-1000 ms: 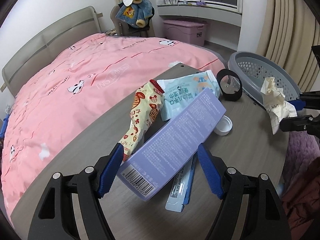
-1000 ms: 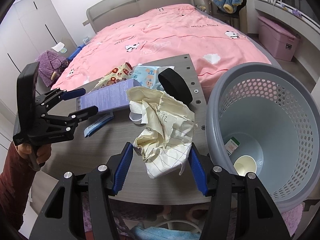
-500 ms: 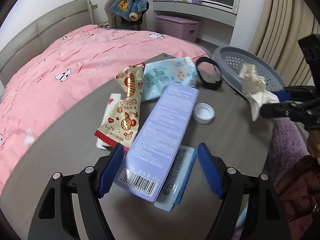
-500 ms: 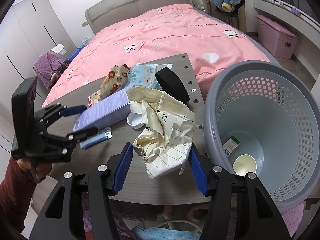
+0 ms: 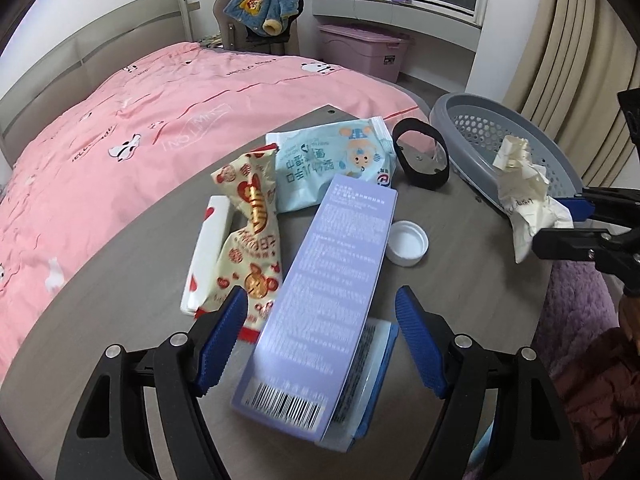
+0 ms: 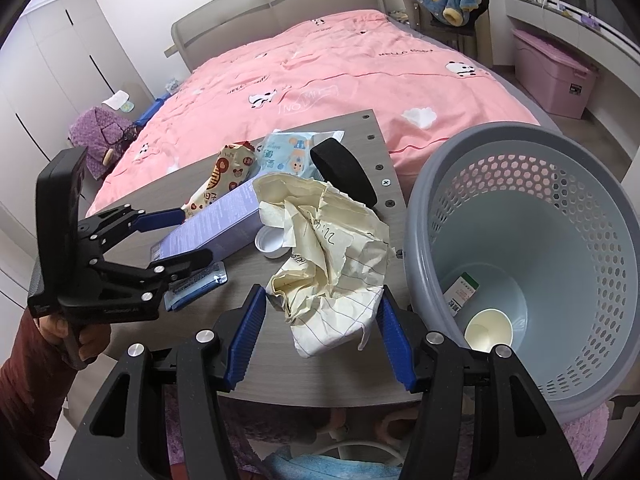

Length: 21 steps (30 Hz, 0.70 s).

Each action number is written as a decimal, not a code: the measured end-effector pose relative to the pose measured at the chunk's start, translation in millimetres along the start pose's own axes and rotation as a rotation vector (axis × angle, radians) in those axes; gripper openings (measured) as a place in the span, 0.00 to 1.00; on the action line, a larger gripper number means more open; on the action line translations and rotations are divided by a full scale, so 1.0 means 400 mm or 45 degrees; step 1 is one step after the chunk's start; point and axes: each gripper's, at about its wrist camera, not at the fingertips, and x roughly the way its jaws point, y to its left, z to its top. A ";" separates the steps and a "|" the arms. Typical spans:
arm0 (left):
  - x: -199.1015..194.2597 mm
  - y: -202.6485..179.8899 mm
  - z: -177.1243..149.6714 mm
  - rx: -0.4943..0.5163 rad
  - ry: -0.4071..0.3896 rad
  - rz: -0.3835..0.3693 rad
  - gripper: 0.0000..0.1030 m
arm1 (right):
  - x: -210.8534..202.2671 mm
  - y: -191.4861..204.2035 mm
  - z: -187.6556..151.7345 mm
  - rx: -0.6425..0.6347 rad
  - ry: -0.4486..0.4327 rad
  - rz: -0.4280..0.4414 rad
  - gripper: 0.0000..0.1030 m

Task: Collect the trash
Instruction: 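Hold the crumpled paper in the right tool while the left tool grasps the lavender toothpaste box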

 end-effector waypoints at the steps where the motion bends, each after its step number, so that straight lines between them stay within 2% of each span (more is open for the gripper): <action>1: 0.005 -0.002 0.003 0.002 0.007 0.002 0.71 | -0.002 -0.001 0.000 0.002 -0.002 -0.001 0.53; 7: 0.026 -0.017 0.020 0.031 0.034 0.006 0.70 | -0.009 -0.006 0.001 0.009 -0.006 -0.001 0.53; 9: 0.027 -0.023 0.024 0.035 0.035 -0.004 0.66 | -0.009 -0.006 0.001 0.009 -0.007 -0.001 0.53; 13: 0.037 -0.028 0.025 0.034 0.060 -0.017 0.48 | -0.013 -0.011 0.003 0.012 -0.012 0.000 0.53; 21: 0.009 -0.031 0.016 -0.032 0.020 -0.007 0.43 | -0.019 -0.013 0.003 0.013 -0.021 0.002 0.53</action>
